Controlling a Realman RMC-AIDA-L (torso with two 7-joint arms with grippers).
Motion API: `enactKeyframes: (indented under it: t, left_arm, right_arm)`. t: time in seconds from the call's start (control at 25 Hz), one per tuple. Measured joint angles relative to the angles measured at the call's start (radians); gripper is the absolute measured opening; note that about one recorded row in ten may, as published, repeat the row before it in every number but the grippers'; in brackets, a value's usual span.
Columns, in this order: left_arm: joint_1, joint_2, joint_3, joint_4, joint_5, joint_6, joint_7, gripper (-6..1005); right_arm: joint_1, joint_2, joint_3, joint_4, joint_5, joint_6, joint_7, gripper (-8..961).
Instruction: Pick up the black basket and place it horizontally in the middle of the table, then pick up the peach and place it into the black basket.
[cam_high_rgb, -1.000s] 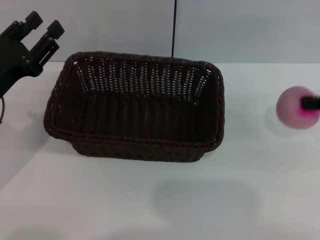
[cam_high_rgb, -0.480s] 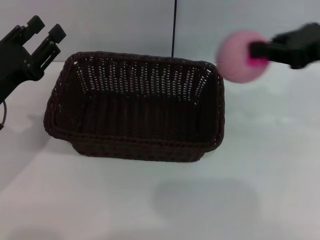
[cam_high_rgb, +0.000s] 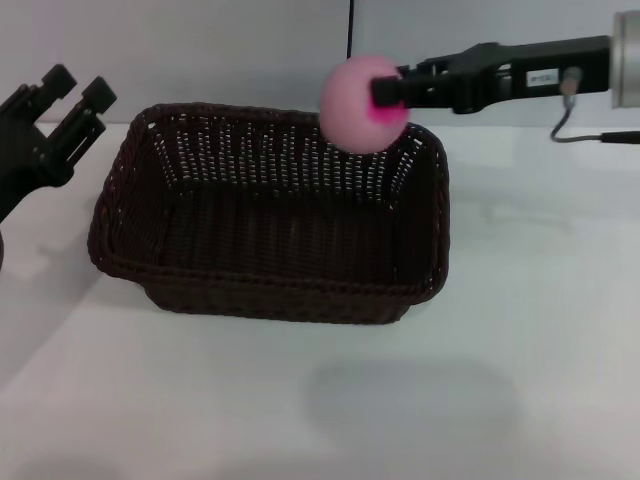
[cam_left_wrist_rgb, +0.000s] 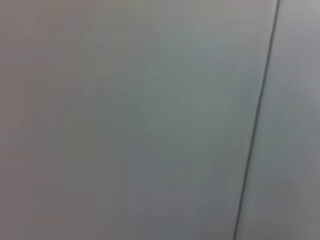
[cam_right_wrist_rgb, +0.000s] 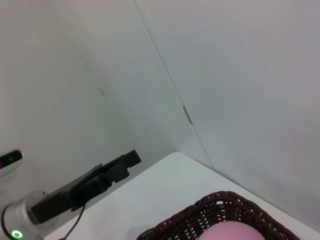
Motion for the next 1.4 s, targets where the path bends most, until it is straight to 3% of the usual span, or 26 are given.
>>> enactKeyframes:
  t: [0.2,0.4,0.44,0.68,0.88,0.96,1.0,1.04,1.12,1.16,1.4]
  left_arm:
    - [0.005,0.000,-0.030,-0.048,0.000,0.029,-0.008,573]
    - [0.001,0.001,-0.126,-0.142,-0.001,0.143,0.013,622]
    - [0.002,0.001,-0.173,-0.175,-0.001,0.168,0.023,638]
    - [0.010,0.001,-0.247,-0.242,0.000,0.233,0.108,736]
    - [0.010,-0.004,-0.361,-0.370,0.000,0.294,0.282,755]
    - [0.004,-0.002,-0.384,-0.416,0.000,0.309,0.354,755]
    - [0.003,-0.002,-0.391,-0.434,0.000,0.320,0.403,755]
    - [0.005,-0.001,-0.395,-0.443,0.000,0.334,0.449,755]
    - [0.010,-0.001,-0.403,-0.446,0.000,0.353,0.486,755]
    - [0.012,-0.002,-0.412,-0.447,0.000,0.364,0.498,755]
    - [-0.018,-0.005,-0.487,-0.533,-0.001,0.457,0.516,755]
  right_arm:
    - [0.006,0.004,-0.015,0.013,-0.001,0.019,-0.022,341]
    - [-0.015,0.007,-0.005,0.013,0.001,0.026,-0.042,562]
    - [-0.041,0.012,0.005,0.004,0.010,0.034,-0.057,606]
    - [-0.161,0.029,0.053,0.006,0.130,0.040,-0.190,768]
    - [-0.302,0.030,0.066,0.153,0.447,0.041,-0.481,768]
    - [-0.363,0.030,0.067,0.307,0.662,0.033,-0.721,768]
    - [-0.363,0.030,0.067,0.307,0.662,0.033,-0.721,768]
    - [-0.381,0.030,0.067,0.418,0.799,0.024,-0.855,768]
    - [-0.385,0.030,0.067,0.459,0.851,0.019,-0.910,768]
    - [-0.385,0.031,0.067,0.549,0.944,0.005,-1.036,768]
    - [-0.341,0.035,0.067,0.722,1.105,-0.022,-1.255,768]
